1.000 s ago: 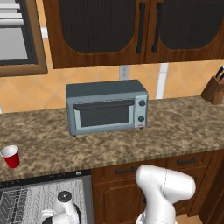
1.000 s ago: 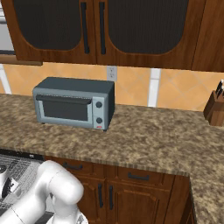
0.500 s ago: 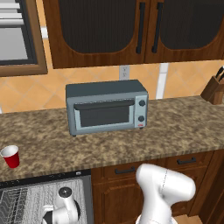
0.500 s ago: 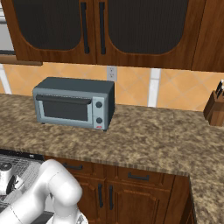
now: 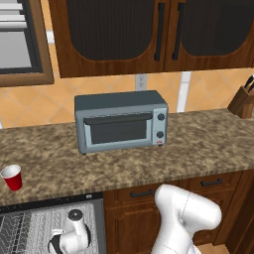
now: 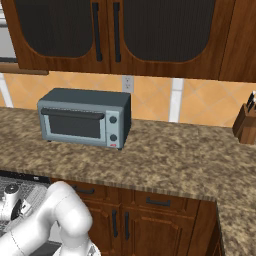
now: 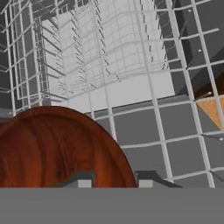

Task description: Pick up the cup and bowl from the counter, place them in the dishwasher, and close the dishwasher door.

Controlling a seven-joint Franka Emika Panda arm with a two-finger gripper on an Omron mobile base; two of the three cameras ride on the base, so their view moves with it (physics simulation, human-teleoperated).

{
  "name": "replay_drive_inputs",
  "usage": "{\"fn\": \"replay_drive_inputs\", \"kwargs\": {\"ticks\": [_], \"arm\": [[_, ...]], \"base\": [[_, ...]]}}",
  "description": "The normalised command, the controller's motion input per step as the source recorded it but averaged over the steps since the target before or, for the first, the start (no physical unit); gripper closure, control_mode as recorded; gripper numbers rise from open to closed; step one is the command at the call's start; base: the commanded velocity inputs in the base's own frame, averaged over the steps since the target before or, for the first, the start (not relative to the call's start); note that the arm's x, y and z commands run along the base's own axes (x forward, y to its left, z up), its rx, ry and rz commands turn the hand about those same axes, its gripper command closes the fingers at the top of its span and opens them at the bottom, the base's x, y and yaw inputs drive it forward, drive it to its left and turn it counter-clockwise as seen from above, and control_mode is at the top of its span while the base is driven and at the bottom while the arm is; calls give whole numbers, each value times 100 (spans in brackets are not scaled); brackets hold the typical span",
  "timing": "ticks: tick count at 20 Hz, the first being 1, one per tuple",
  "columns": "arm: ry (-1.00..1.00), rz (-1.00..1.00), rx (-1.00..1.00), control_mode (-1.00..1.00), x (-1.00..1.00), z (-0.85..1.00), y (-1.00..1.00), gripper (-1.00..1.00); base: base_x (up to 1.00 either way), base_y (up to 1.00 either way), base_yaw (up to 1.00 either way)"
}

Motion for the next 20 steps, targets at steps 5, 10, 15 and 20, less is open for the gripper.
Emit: {"fn": "replay_drive_inputs", "kwargs": {"ticks": [5,10,15,20], "arm": [[-7,0,-3,-100,-42,35,4,-100],[-14,5,-6,-100,-100,74,0,-100],[-24,4,-3,-100,-95,100,-7,-100],[-17,9,0,-100,-88,100,-37,-100]], "base": [[0,0,0],[0,0,0],[0,0,0],[0,0,0]]}}
